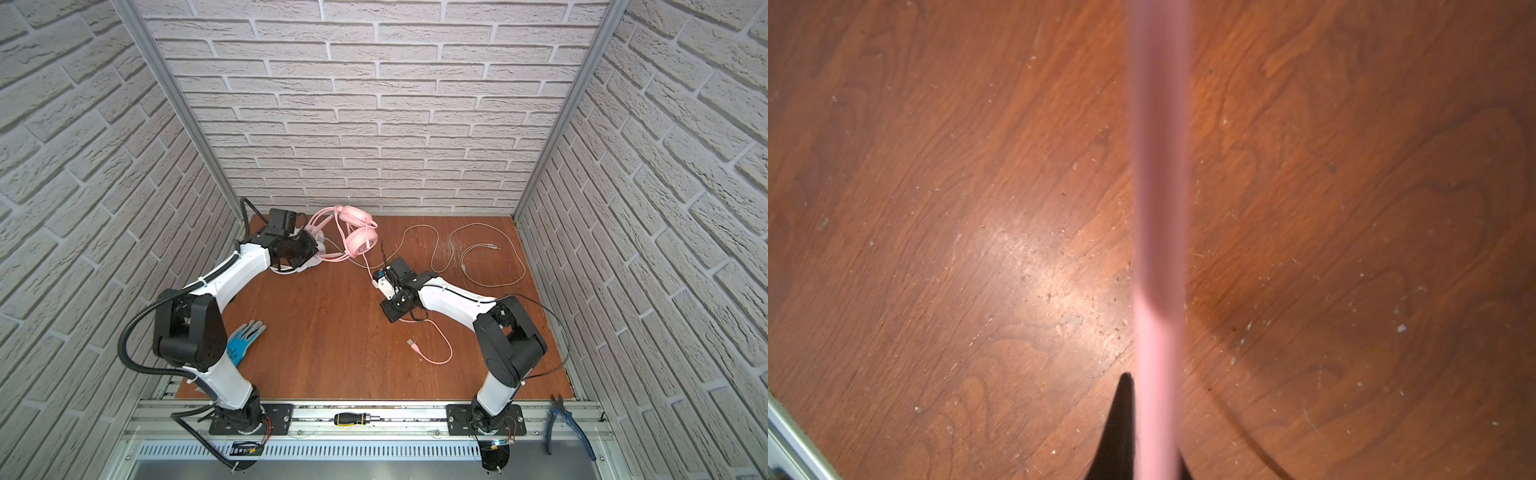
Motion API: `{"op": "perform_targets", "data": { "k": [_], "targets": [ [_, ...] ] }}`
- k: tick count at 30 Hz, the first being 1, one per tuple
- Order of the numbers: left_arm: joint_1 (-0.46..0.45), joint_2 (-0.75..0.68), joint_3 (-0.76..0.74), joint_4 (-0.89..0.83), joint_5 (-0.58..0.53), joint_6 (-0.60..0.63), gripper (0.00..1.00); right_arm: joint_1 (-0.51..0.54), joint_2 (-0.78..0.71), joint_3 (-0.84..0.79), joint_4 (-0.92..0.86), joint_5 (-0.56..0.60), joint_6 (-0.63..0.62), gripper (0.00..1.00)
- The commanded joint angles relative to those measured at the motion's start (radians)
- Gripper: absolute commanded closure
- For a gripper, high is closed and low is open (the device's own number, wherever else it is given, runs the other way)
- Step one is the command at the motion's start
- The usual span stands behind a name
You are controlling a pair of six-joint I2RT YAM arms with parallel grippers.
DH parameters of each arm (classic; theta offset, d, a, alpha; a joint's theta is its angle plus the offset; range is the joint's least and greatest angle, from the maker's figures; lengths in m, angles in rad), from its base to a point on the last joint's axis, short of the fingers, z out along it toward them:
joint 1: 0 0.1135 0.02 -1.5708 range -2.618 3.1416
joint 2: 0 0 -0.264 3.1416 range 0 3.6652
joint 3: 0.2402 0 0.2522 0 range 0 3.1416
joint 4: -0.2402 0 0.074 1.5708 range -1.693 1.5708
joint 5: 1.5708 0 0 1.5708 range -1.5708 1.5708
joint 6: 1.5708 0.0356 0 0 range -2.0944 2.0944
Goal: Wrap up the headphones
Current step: 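Carry the pink cable up and around the held headset with the right gripper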
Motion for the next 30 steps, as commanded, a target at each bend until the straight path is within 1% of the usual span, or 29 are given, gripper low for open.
{"op": "perform_targets", "data": {
  "k": [1, 6, 11, 22, 30],
  "targets": [
    [0.007, -0.055, 0.023, 0.080, -0.010, -0.035, 1.00, 0.032, -0.040, -0.011, 0.014, 0.030, -0.058, 0.94],
    [0.001, -0.048, 0.033, 0.056, -0.032, -0.023, 1.00, 0.076, -0.042, 0.022, -0.016, 0.046, -0.126, 0.94],
    [-0.009, -0.033, 0.055, 0.008, -0.064, 0.005, 1.00, 0.112, -0.047, 0.082, -0.056, 0.034, -0.198, 0.95],
    [-0.054, 0.013, 0.119, -0.106, -0.146, 0.076, 1.00, 0.128, 0.006, 0.292, -0.242, -0.084, -0.334, 0.94],
    [-0.088, 0.046, 0.153, -0.174, -0.197, 0.120, 1.00, 0.131, 0.029, 0.391, -0.313, -0.131, -0.394, 0.94]
  ]
}}
